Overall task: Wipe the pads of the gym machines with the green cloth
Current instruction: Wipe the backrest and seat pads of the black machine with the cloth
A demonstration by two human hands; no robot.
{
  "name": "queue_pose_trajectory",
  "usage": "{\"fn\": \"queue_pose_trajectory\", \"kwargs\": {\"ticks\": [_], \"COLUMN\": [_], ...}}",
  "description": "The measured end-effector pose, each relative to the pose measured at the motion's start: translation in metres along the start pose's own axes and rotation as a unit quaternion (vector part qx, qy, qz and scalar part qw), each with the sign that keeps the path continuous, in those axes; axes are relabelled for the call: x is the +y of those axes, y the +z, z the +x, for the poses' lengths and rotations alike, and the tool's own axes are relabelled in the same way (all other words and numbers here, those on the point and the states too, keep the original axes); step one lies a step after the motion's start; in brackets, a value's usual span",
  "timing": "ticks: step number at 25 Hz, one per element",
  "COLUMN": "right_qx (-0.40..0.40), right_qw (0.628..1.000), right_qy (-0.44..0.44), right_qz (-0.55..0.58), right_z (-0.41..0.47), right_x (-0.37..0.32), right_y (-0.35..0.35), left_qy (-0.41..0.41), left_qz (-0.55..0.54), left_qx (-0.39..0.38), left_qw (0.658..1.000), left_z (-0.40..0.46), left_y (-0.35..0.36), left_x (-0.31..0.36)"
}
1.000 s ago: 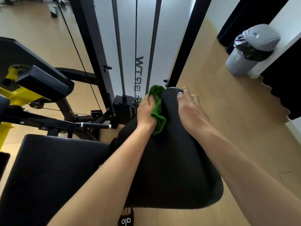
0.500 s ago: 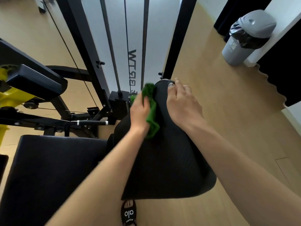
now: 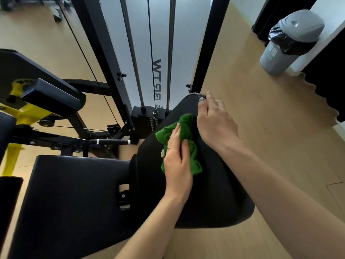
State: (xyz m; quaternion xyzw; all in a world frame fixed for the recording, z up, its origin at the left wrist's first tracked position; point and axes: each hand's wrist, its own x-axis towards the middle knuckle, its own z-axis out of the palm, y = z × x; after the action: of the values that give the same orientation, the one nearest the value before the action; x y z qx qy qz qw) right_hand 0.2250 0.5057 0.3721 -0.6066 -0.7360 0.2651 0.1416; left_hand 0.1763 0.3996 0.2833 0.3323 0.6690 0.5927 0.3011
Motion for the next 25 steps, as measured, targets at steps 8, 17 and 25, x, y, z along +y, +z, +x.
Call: {"fn": "queue_pose_trajectory", "kwargs": {"ticks": [8,17,25], "right_qx": [0.012,0.016,0.002], "right_qw": [1.000,1.000,0.999], "right_qy": [-0.008,-0.012,-0.011], "right_qz": [0.021,0.022,0.034], "right_z": [0.009,0.011,0.004], "right_x": [0.005,0.008,0.006], "right_y": [0.000,0.002,0.003], "left_qy": [0.003,-0.062,-0.015], "left_qz": [0.096,0.002,-0.003], "left_qx": [-0.066,-0.038,0.045], "left_qw": [0.993,0.997,0.999], "left_z": [0.164,0.145,0.049], "left_y": [0.013,-0.018,-0.014], "left_x": [0.024,-0.059,-0.010]}}
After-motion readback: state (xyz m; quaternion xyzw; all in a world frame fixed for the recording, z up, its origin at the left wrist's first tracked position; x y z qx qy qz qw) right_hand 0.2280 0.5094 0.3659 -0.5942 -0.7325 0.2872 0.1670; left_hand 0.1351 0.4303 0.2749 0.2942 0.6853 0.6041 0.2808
